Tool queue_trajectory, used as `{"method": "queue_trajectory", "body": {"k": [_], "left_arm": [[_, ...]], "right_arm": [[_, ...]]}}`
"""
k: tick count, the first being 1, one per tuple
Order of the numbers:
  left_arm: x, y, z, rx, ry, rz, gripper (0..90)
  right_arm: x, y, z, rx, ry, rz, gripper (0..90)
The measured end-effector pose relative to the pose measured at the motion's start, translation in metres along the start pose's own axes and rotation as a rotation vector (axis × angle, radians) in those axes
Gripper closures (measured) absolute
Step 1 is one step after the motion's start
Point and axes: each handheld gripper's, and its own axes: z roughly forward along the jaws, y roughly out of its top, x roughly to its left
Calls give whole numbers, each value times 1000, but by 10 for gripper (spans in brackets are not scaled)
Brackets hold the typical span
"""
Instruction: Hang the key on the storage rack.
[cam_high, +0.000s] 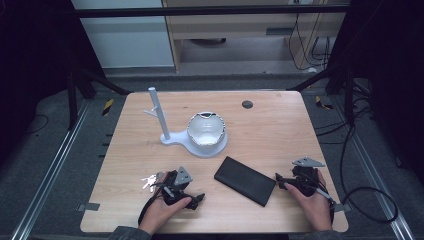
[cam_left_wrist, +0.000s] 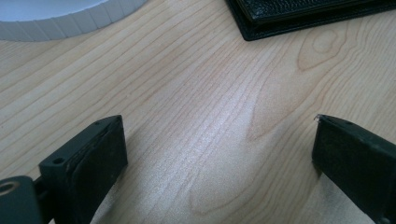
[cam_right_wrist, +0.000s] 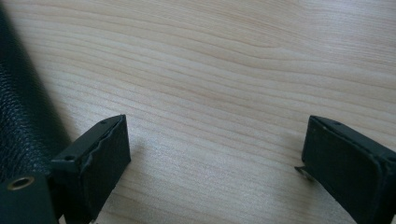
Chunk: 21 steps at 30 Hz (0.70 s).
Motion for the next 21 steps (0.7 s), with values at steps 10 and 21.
{"method": "queue_trajectory", "body": {"k": [10,21], "left_arm": [[6,-3,-10,10,-21,-12,53],[52,6,-60,157,144,-38,89]], "right_arm": [[0,-1,0,-1,-6,-2,78],[1,-1,-1,3,4,5,68]]}}
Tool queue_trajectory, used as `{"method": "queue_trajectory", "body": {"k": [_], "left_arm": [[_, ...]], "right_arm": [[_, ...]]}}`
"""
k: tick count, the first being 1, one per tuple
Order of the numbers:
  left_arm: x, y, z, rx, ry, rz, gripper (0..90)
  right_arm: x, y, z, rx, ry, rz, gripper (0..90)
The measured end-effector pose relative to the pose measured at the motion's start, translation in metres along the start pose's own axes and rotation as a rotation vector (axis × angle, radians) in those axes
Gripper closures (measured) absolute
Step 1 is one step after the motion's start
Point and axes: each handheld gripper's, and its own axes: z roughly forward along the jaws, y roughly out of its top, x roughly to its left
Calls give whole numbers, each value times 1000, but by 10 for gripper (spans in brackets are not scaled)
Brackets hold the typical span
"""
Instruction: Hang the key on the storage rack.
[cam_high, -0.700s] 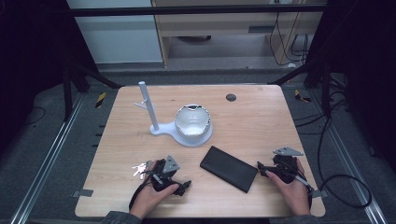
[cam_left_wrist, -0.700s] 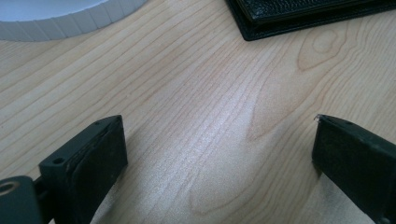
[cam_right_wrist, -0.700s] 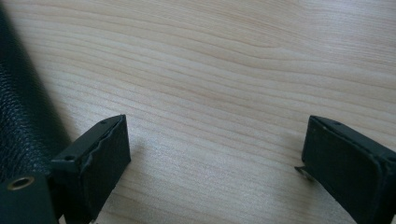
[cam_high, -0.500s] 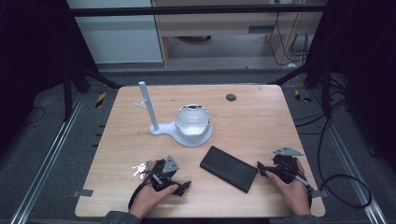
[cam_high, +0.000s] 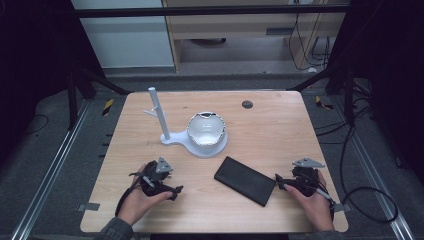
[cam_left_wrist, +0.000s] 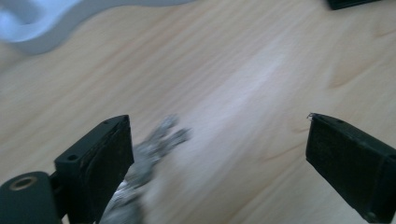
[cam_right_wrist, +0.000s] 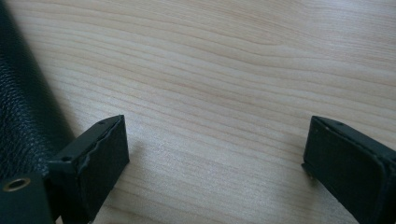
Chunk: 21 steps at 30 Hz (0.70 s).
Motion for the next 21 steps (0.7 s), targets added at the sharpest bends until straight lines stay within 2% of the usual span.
{"method": "queue_trajectory", "body": {"k": [2,7,10,11,12,18,21], "left_arm": [[12,-2,-5,29,12,-27,113],[35,-10,-8,136,25,-28,168],[39,-12,-7,151,26,-40,206],[41,-13,-6,163,20,-36,206],[45,-15,-4,189,-7,-44,232],[49,-17,-1,231,-28,-42,349],[50,-18,2,244,-46,-44,375]], "right_arm": [[0,0,0,-2,-3,-6,68],[1,-1,-1,1,-3,0,67],[1,-1,-1,1,-1,-1,67],[1,-1,-1,0,-4,-5,67],[1,-1,-1,0,-4,-2,67],[1,-2,-1,-2,-5,-6,67],[1,-2,-1,-2,-3,-6,67]]}}
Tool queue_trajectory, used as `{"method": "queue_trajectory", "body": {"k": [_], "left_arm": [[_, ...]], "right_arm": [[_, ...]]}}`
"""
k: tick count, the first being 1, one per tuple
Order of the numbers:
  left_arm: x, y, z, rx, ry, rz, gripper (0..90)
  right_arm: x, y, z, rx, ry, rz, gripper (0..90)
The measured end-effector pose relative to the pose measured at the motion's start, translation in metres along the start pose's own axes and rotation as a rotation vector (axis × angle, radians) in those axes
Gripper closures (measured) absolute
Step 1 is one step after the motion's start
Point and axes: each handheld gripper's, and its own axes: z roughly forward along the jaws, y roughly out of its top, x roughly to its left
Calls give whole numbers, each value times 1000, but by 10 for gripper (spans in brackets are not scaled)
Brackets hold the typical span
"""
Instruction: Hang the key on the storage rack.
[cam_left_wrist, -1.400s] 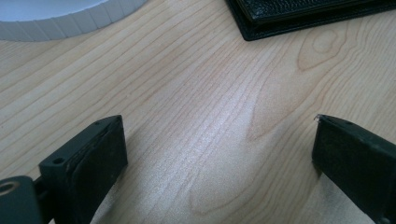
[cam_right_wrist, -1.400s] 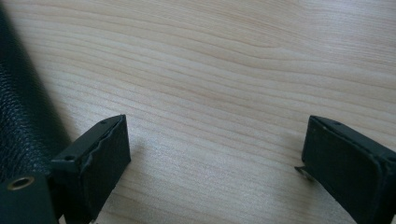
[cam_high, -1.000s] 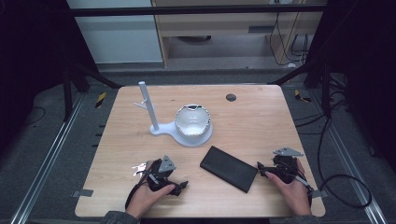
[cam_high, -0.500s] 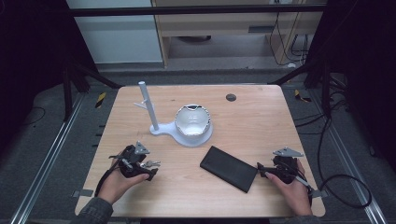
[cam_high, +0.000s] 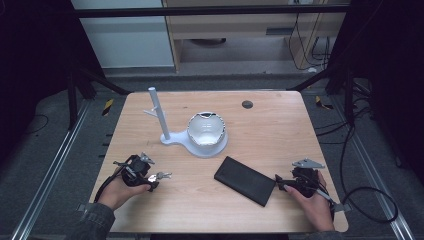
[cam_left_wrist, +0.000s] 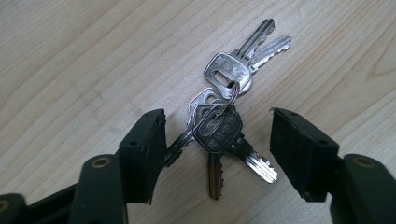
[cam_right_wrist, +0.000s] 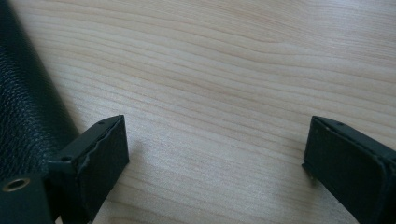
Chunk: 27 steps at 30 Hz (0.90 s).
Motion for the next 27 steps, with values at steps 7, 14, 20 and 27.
{"method": "queue_trajectory", "body": {"k": [7,14,20,27], "left_arm": [[4,-2,0,12,-32,7,540],[8,-3,-3,32,-66,17,665],[9,-2,-3,49,-70,22,669],[11,0,-7,46,-76,29,782]], "right_arm": [[0,0,-1,2,3,2,69],[1,0,-1,1,1,2,69],[1,0,-1,1,1,1,69],[1,0,-1,1,1,2,70]]}}
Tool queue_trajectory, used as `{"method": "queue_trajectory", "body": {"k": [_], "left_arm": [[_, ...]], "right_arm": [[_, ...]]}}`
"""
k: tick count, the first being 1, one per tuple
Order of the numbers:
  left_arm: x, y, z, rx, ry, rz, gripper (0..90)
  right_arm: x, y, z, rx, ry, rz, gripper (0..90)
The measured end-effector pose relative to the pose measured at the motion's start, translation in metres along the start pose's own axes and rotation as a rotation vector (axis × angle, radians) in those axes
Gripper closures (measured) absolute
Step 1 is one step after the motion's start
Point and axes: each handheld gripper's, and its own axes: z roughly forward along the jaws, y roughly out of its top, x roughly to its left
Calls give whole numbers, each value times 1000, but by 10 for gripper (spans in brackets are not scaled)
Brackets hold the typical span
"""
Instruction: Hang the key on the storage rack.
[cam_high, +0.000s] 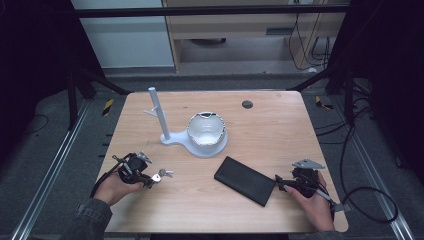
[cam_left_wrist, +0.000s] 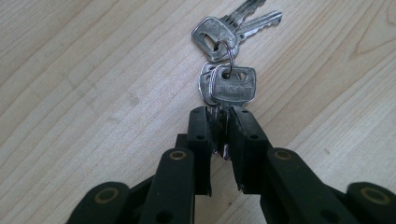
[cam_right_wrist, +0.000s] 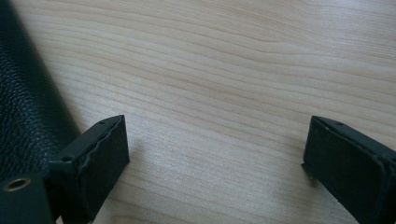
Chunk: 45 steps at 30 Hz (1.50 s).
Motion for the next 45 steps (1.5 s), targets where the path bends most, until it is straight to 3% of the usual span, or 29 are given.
{"method": "queue_trajectory", "body": {"k": [2,4,6,7,12,14,17,20,27,28,31,36,45], "left_arm": [[0,1,0,-4,1,4,759],[-1,1,-1,-11,5,-7,653],[-3,2,-1,-18,4,-5,639],[-5,4,-1,-26,10,2,584],[-4,7,5,-3,16,11,558],[-4,7,7,11,4,12,594],[-2,9,7,21,-13,23,770],[-1,9,7,24,-33,11,802],[-2,9,0,18,-33,10,846],[-2,10,-1,21,-30,12,892],[-1,10,2,46,-21,16,900],[-2,10,2,43,-30,17,900],[-6,11,2,33,1,46,900]], "right_arm": [[0,0,0,0,0,0,69],[0,0,0,0,0,0,70],[0,0,0,0,0,0,69],[0,0,0,0,0,0,69],[0,0,0,-1,-2,-3,69],[0,0,0,0,-2,-2,70],[0,0,0,0,-2,-2,70],[0,0,0,-1,-2,-2,70],[0,0,0,-1,-2,-2,70],[0,0,0,-1,-2,-2,70],[0,0,0,-1,-2,-2,70],[0,0,0,-1,-2,-2,70],[0,0,0,0,-2,-3,70]]}}
